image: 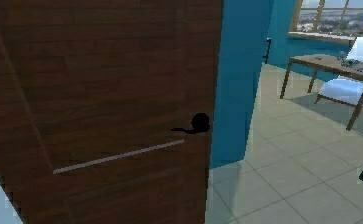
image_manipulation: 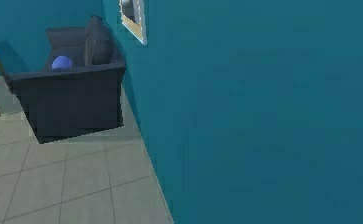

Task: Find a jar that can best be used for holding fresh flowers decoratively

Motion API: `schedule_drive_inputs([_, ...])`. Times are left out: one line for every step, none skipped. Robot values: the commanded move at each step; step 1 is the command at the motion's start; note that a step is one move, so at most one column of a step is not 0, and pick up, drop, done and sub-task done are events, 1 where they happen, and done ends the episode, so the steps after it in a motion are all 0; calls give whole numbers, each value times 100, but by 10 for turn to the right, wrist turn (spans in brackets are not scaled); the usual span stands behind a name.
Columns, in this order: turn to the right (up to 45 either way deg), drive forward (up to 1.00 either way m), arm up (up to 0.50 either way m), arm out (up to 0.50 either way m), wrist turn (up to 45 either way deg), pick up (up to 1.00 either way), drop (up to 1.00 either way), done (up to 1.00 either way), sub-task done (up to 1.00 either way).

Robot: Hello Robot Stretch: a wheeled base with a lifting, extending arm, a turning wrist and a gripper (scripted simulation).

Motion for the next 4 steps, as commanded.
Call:
schedule_drive_inputs([-90, 0, 0, 0, 0, 0, 0, 0, 0])
schedule_drive_inputs([0, 10, 0, 0, 0, 0, 0, 0, 0])
schedule_drive_inputs([-450, 0, 0, 0, 0, 0, 0, 0, 0])
schedule_drive_inputs([-240, 0, 0, 0, 0, 0, 0, 0, 0])
